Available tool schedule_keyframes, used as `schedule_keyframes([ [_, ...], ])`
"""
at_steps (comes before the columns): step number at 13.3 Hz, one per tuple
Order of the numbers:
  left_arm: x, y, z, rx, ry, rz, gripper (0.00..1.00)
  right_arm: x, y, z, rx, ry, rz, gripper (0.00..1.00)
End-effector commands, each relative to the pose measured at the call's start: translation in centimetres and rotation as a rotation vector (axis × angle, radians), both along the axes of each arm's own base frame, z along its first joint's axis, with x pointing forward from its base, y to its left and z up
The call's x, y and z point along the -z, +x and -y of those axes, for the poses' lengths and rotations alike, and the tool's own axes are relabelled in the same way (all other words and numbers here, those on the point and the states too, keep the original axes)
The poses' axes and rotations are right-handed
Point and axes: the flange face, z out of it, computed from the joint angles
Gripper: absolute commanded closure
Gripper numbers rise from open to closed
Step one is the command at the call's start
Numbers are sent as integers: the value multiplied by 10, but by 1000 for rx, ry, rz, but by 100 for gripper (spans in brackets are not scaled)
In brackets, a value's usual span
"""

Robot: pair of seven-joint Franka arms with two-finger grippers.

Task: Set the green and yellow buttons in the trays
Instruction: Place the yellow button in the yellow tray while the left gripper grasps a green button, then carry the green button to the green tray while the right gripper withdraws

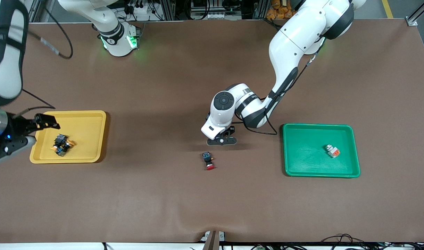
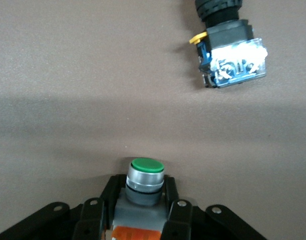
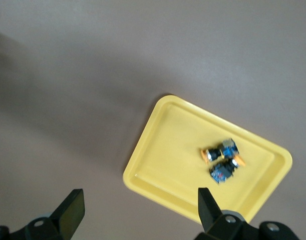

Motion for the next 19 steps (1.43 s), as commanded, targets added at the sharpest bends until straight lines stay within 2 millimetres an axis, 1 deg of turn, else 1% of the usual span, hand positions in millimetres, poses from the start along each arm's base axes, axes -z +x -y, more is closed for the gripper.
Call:
schedule_keyframes([
  [1,-5,11,-18,-8,55,-23,100,-40,-29,-35,60,-20,-4,0],
  [2,-18,27,-36,-42,63,-25,100,-54,-38,-49,88,-7,-4,0],
  [3,-28,40,-56,-85,70,-47,100,-60,-44,-65,95,-18,-14,0],
  [4,-51,52,-73,-139,43,-86,100,-70,-53,-69,94,-36,-7,0],
  [5,-65,68,-104,-192,43,-124,100,-72,-65,-79,91,-45,-6,0],
  [6,-80,75,-125,-223,39,-150,100,-75,-75,-76,118,-44,-8,0],
  [7,-84,87,-155,-268,35,-171,100,-83,-86,-79,143,-40,-2,0],
  [8,-90,93,-177,-296,38,-169,100,-88,-95,-79,172,-40,0,0],
  [9,-94,98,-198,-322,48,-163,100,-97,-104,-78,213,-45,10,0],
  [10,-95,104,-225,-353,60,-160,100,-105,-110,-77,239,-48,18,0],
  [11,-94,109,-246,-374,71,-161,100,-113,-113,-76,260,-48,31,0],
  [12,-91,115,-268,-387,95,-148,100,-116,-112,-70,286,-50,38,0],
  [13,-86,121,-288,-399,122,-133,100,-124,-112,-63,299,-46,52,0],
  [14,-82,127,-311,-419,136,-129,100,-125,-112,-57,311,-47,46,0],
  [15,-77,130,-331,-437,146,-130,100,-131,-115,-47,329,-49,35,0],
  [16,-77,133,-346,-451,148,-129,100,-139,-117,-38,347,-50,36,0],
  [17,-76,134,-355,-460,147,-132,100,-139,-117,-34,373,-74,39,0],
  [18,-71,134,-362,-467,148,-140,100,-139,-117,-33,404,-113,43,0],
  [19,-66,134,-376,-478,149,-137,100,-139,-119,-34,439,-126,31,0],
])
